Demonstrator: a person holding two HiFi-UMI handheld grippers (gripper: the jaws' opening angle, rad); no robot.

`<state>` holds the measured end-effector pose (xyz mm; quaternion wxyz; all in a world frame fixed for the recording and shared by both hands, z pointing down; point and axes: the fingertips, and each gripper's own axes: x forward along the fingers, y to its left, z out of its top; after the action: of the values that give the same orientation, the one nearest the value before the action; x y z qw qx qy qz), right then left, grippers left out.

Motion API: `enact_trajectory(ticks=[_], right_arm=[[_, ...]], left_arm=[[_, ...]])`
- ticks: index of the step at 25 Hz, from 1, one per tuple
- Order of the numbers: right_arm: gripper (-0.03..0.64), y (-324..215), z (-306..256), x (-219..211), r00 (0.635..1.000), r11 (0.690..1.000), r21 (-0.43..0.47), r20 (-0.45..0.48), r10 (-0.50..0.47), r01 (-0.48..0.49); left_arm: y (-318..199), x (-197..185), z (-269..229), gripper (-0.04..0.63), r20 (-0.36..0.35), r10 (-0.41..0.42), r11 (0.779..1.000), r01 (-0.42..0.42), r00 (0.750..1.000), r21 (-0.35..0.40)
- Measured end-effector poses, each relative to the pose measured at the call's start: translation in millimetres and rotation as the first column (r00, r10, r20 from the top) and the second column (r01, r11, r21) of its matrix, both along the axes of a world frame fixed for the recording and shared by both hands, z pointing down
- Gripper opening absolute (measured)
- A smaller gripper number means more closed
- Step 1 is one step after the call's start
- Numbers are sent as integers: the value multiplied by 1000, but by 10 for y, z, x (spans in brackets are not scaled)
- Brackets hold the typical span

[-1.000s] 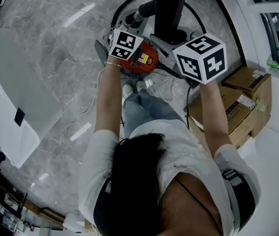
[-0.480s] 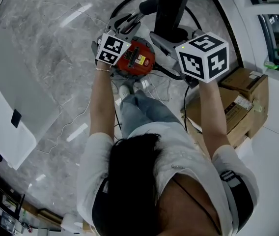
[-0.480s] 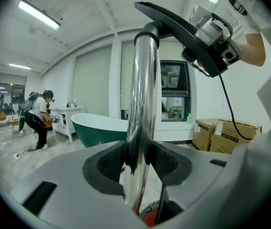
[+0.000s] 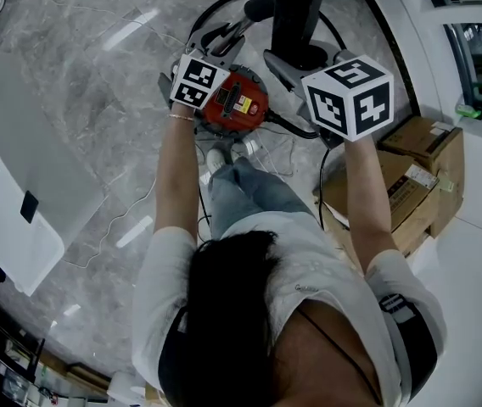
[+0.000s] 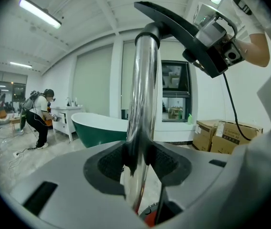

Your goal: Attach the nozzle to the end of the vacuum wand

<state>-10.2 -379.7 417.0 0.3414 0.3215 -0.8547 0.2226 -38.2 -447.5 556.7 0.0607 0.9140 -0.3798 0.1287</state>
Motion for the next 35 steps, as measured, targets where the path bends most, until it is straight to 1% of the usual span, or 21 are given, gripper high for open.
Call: enact_trajectory(ticks=[2, 11, 14, 17, 20, 22, 24, 26, 28, 30, 32, 35], right_arm=[[123, -27, -16, -19, 1000, 999, 23, 1, 27, -27], [132, -109, -94, -37, 993, 990, 89, 68, 101, -107], [137, -129, -161, -5, 990, 984, 121, 75, 122, -130], [146, -154, -190, 29, 989, 979, 146, 64, 136, -144], [144, -153, -182, 64, 988, 977, 151, 61, 144, -152], [141, -128, -186, 79, 990, 980, 142, 54, 130, -136], [138, -110, -194, 80, 996, 987, 131, 23, 88, -90], [137, -97, -200, 102, 999, 993, 116, -42, 25, -20], [133, -78, -198, 131, 992, 994, 97, -115, -46, 57], [129, -64, -185, 130, 985, 992, 75, -146, -90, 102], [126, -54, -158, 111, 987, 993, 52, -130, -99, 106], [126, -46, -144, 74, 994, 996, 27, -65, -87, 89]], left_arm=[[-16, -28, -9, 152, -9, -14, 1000, 14, 1000, 0], [-86, -69, -24, 152, -33, -63, 998, 63, 997, -11], [-105, -71, -27, 152, -24, -61, 998, 61, 998, -14], [-128, -63, -25, 152, -21, -65, 998, 65, 998, -19], [-127, -34, -13, 152, -25, -63, 998, 63, 998, -24], [-106, -15, -15, 152, -24, -51, 998, 51, 998, -23], [-88, -15, -15, 152, -21, -40, 999, 40, 999, -20], [-60, 7, -5, 152, -6, -22, 1000, 22, 1000, -17], [-23, 49, 10, 152, 7, -5, 1000, 5, 1000, -17], [-11, 59, 15, 152, 1, -10, 1000, 10, 1000, -22], [-9, 47, 12, 152, -10, -19, 999, 19, 1000, -26], [-8, 19, 6, 152, -20, -21, 999, 20, 1000, -29]])
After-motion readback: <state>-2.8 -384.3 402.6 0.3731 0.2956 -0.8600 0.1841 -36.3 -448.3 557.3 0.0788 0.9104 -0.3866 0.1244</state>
